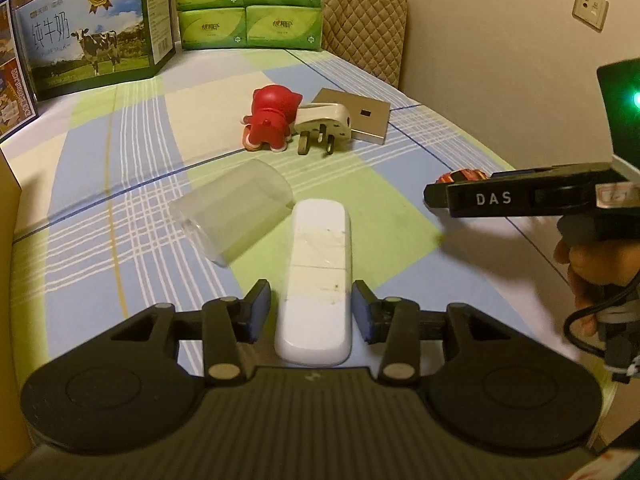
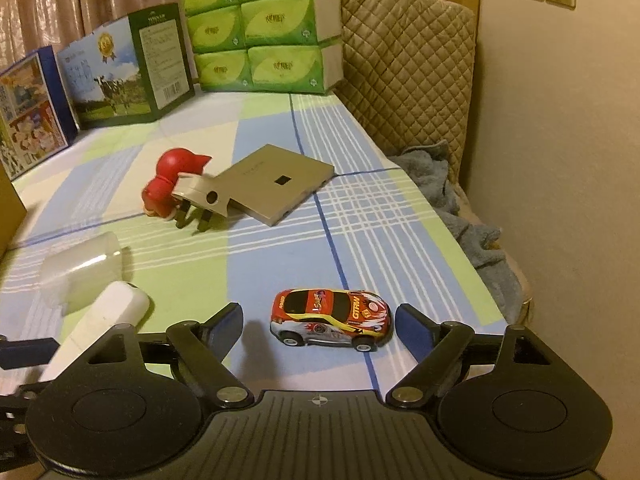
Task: Organize rigid objects
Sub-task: 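Grasp the red-and-yellow toy car with the right gripper while the left holds the block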
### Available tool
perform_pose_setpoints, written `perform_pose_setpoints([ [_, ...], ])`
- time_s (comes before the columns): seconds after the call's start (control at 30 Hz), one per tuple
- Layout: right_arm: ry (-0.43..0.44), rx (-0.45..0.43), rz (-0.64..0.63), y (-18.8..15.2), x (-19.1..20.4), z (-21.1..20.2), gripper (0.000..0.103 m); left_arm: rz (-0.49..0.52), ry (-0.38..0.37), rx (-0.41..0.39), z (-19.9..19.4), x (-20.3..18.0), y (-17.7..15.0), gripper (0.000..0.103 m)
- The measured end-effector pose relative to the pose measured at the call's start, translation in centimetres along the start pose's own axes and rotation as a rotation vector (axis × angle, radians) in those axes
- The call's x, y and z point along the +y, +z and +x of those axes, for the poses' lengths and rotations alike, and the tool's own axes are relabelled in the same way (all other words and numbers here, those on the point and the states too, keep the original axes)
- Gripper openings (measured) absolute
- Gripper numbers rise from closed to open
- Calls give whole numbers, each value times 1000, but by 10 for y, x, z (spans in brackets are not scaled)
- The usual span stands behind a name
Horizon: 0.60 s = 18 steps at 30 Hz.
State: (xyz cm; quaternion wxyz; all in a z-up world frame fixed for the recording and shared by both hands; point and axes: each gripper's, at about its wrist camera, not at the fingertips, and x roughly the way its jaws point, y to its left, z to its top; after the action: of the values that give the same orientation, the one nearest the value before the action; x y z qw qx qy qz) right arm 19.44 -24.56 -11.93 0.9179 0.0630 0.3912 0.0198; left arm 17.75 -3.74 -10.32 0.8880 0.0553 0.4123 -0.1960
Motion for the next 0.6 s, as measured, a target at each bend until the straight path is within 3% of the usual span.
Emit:
perform_pose_setpoints([
  [0.2, -27, -21, -8, -2, 2, 2, 77, 20, 8, -5, 2, -3, -1, 40],
  [0.27, -49, -28, -21, -3, 4, 2, 64, 24, 5, -4, 3, -4, -1, 40],
  [0.6, -30, -64, 6, 0, 0, -12, 64, 77, -1, -14, 15, -10, 5, 43],
])
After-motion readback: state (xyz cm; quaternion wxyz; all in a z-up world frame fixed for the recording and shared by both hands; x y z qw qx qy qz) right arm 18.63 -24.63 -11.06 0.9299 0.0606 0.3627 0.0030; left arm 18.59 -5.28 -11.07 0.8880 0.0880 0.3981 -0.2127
